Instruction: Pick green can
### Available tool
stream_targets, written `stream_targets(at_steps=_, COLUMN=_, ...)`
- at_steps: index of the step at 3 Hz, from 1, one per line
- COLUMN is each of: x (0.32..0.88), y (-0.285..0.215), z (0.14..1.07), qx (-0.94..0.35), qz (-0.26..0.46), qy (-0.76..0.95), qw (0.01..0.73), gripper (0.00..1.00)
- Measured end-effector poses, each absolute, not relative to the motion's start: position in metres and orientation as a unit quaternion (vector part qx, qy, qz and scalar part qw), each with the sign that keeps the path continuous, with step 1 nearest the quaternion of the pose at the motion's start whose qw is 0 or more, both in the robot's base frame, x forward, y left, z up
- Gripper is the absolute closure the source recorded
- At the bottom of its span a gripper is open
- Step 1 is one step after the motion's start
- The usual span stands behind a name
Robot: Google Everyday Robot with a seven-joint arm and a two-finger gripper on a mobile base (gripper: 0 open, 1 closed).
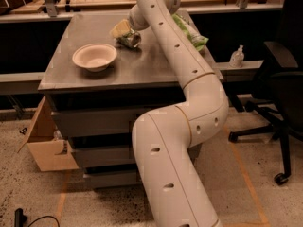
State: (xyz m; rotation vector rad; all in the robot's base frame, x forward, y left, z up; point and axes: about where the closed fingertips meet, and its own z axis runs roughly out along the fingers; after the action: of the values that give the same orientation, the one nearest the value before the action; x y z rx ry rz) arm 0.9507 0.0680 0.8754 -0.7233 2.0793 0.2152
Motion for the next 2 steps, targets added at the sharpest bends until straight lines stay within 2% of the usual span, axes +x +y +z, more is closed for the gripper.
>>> stream_targets(at_steps=2, x=0.9473, y=0.0731, z=0.8543, qx=-0.296, qz=0.105, qy=0.846, qw=0.430, gripper=0.49)
